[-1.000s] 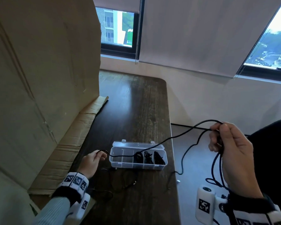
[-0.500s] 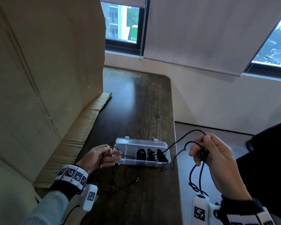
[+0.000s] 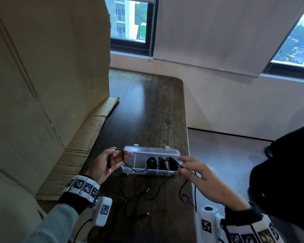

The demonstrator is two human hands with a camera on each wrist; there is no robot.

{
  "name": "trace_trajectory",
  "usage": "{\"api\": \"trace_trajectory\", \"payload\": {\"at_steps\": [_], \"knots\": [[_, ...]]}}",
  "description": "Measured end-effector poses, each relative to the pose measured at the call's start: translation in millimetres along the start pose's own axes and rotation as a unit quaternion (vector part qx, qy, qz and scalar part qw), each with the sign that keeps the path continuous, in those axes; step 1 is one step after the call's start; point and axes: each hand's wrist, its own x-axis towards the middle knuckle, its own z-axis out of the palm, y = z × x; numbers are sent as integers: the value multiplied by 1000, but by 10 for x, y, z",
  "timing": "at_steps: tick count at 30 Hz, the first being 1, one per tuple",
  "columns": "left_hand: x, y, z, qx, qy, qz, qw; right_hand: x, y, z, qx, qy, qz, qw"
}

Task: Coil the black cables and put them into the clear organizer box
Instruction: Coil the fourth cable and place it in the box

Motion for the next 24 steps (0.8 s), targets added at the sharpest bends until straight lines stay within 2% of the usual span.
{"api": "trace_trajectory", "payload": {"at_steps": [3, 9, 11, 13, 15, 16, 18, 19, 22, 24], "knots": [[-25, 54, 82, -9, 16, 8, 1000, 20, -87, 20, 109, 53, -26, 992], [-49, 67, 112, 33, 62, 5, 998, 35, -291, -49, 272, 130, -89, 949], [-43, 55, 80, 83, 67, 18, 994, 34, -307, -81, 320, 163, -106, 927], [-36, 37, 39, 195, 63, 36, 978, 24, -301, -126, 366, 198, -103, 903], [-23, -1, -15, 329, 46, 59, 941, 13, -293, -175, 390, 227, -95, 887], [-22, -26, -32, 399, 32, 72, 914, 12, -292, -191, 388, 235, -91, 886], [-35, -74, -58, 535, -6, 99, 839, 17, -300, -196, 367, 243, -83, 894], [-48, -95, -66, 580, -31, 105, 807, 20, -302, -190, 358, 248, -79, 897], [-108, -137, -67, 636, -105, 95, 759, 65, -266, -181, 349, 280, -57, 893], [-159, -135, -1, 700, -155, 92, 691, 105, -216, -197, 347, 303, -38, 887]]}}
